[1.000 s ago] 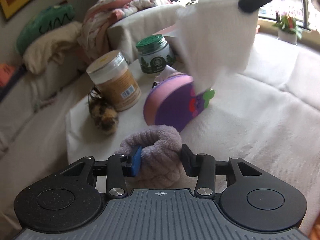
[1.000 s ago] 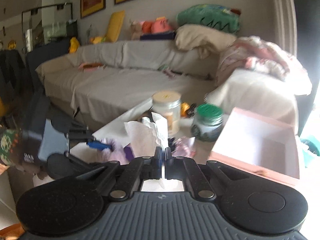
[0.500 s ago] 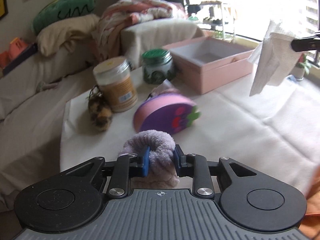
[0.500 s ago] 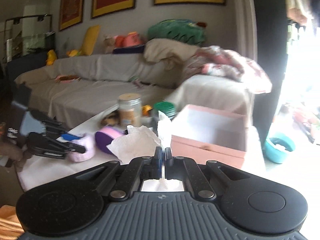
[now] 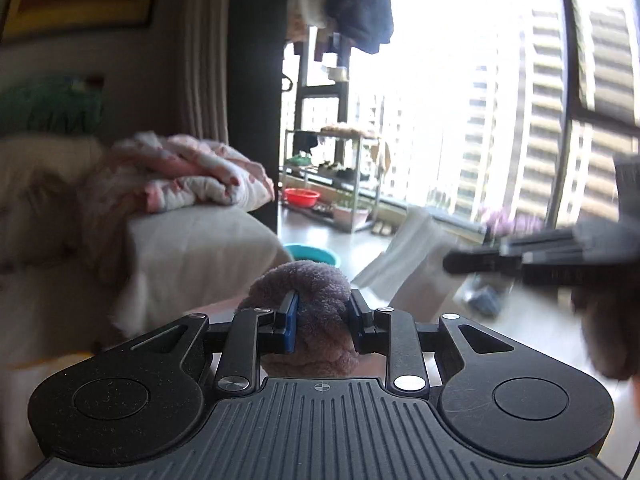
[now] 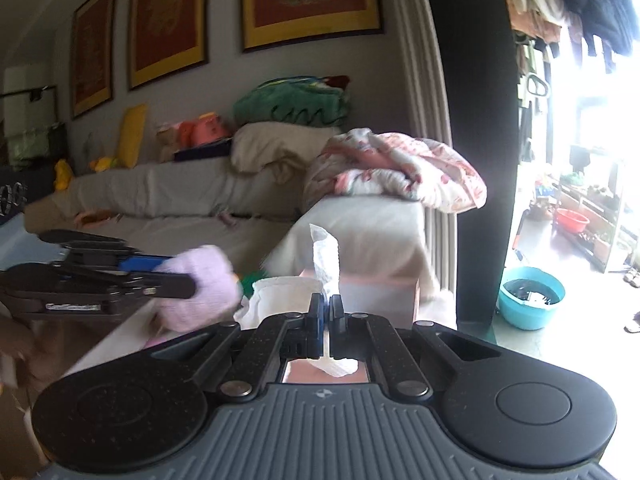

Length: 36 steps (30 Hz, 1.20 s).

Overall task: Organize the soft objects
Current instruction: 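Carry scrunchie and tissue over the pink box and open both grippers, then grasp the black hair clip with the left gripper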

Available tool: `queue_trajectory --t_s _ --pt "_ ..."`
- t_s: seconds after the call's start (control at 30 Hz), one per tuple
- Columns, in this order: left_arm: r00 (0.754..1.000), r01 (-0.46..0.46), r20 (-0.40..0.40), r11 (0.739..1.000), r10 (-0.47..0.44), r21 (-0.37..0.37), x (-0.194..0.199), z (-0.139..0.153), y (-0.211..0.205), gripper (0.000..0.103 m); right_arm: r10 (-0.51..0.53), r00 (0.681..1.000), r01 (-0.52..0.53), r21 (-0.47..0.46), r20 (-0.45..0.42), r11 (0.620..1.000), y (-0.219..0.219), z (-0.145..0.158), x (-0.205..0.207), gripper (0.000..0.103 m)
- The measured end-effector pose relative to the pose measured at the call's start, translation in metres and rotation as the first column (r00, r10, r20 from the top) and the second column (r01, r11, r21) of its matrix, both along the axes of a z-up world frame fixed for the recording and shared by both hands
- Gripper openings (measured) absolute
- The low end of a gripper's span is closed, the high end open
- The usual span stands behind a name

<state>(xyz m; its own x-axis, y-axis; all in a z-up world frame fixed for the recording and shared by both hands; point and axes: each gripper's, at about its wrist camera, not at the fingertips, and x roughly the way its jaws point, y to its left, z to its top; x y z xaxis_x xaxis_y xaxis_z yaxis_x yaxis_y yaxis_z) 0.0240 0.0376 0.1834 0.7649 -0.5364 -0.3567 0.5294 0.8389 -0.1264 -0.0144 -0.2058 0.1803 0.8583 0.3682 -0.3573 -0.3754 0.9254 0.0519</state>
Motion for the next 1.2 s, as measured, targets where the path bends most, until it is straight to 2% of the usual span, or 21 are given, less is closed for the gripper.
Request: queue_trajectory --t_s 0.03,0.1,0.17,0.23,0.27,0.33,0.37,0.4,0.47,0.6,0.7,0.8,0.87,0.97,1.0,1.1,1.13,1.2 --pt "0.998 0.008 -0.069 0.997 -0.013 -0.083 0.029 -0.003 0.002 0.037 -0.008 1.000 0.008 0.008 -0.025 1.000 0.000 0.002 0.021 0.002" --pt "0.973 0.018 -0.219 0.975 -0.068 -0.224 0.081 -0.023 0.006 0.043 -0.016 0.995 0.018 0.022 -0.096 1.000 0.003 0.001 0.066 0.002" --pt "0.942 -0.035 -0.329 0.963 -0.057 -0.267 0.117 -0.050 0.007 0.043 0.016 0.978 -0.011 0.024 -0.209 1.000 0.008 -0.013 0.114 0.004" --pt "0.922 -0.114 -0.387 0.959 0.004 -0.261 0.138 -0.073 0.014 0.043 -0.009 0.947 0.015 0.017 -0.320 1.000 0.011 -0.033 0.154 0.008" --pt "0.919 -0.124 -0.394 0.956 0.010 -0.267 0.143 -0.078 0.020 0.043 -0.023 0.937 0.023 -0.004 -0.349 1.000 0.014 -0.042 0.167 0.009" --pt "0.931 -0.118 -0.366 0.953 0.009 -0.278 0.140 -0.080 0.035 0.043 -0.034 0.935 0.023 -0.036 -0.353 0.999 0.018 -0.056 0.176 0.017" --pt "0.938 -0.119 -0.347 0.956 0.019 -0.268 0.136 -0.079 0.043 0.043 -0.035 0.936 0.024 -0.034 -0.350 0.999 0.018 -0.060 0.177 0.021" --pt "0.942 -0.123 -0.334 0.960 0.033 -0.251 0.130 -0.078 0.051 0.043 -0.028 0.936 0.024 -0.015 -0.352 1.000 0.017 -0.064 0.178 0.030" --pt "0.947 -0.129 -0.317 0.966 0.053 -0.223 0.116 -0.077 0.069 0.043 -0.017 0.932 0.030 0.029 -0.362 0.999 0.013 -0.072 0.179 0.036" --pt "0.951 -0.173 -0.286 0.968 0.116 -0.182 0.077 -0.081 0.114 0.043 -0.003 0.941 0.005 0.004 -0.339 1.000 0.027 -0.082 0.167 0.036" --pt "0.949 -0.211 -0.272 0.963 0.160 -0.168 0.047 -0.085 0.147 0.043 0.062 0.959 -0.080 -0.055 -0.277 0.995 0.053 -0.084 0.143 0.038" --pt "0.934 -0.220 -0.312 0.967 0.171 -0.127 0.023 -0.104 0.159 0.043 0.138 0.957 -0.167 -0.097 -0.253 0.981 0.084 -0.094 0.117 0.051" --pt "0.925 -0.214 -0.338 0.974 0.175 -0.080 0.011 -0.119 0.157 0.043 0.187 0.954 -0.223 -0.137 -0.236 0.965 0.106 -0.102 0.101 0.051" --pt "0.928 -0.176 -0.339 0.984 0.152 -0.040 -0.013 -0.130 0.156 0.044 0.254 0.945 -0.295 -0.201 -0.204 0.934 0.136 -0.111 0.079 0.051" --pt "0.934 -0.148 -0.336 0.988 0.122 -0.052 -0.021 -0.129 0.156 0.044 0.276 0.939 -0.318 -0.211 -0.203 0.924 0.143 -0.114 0.074 0.051" --pt "0.922 -0.044 -0.386 0.992 -0.005 -0.120 -0.025 -0.128 0.153 0.044 0.318 0.921 -0.364 -0.208 -0.223 0.908 0.163 -0.120 0.061 0.051" --pt "0.923 -0.037 -0.385 0.991 -0.014 -0.127 -0.027 -0.128 0.152 0.044 0.324 0.919 -0.370 -0.206 -0.227 0.906 0.167 -0.123 0.059 0.051" --pt "0.929 -0.073 -0.368 0.992 0.032 -0.100 -0.025 -0.126 0.150 0.044 0.320 0.920 -0.366 -0.211 -0.225 0.906 0.172 -0.128 0.053 0.051"
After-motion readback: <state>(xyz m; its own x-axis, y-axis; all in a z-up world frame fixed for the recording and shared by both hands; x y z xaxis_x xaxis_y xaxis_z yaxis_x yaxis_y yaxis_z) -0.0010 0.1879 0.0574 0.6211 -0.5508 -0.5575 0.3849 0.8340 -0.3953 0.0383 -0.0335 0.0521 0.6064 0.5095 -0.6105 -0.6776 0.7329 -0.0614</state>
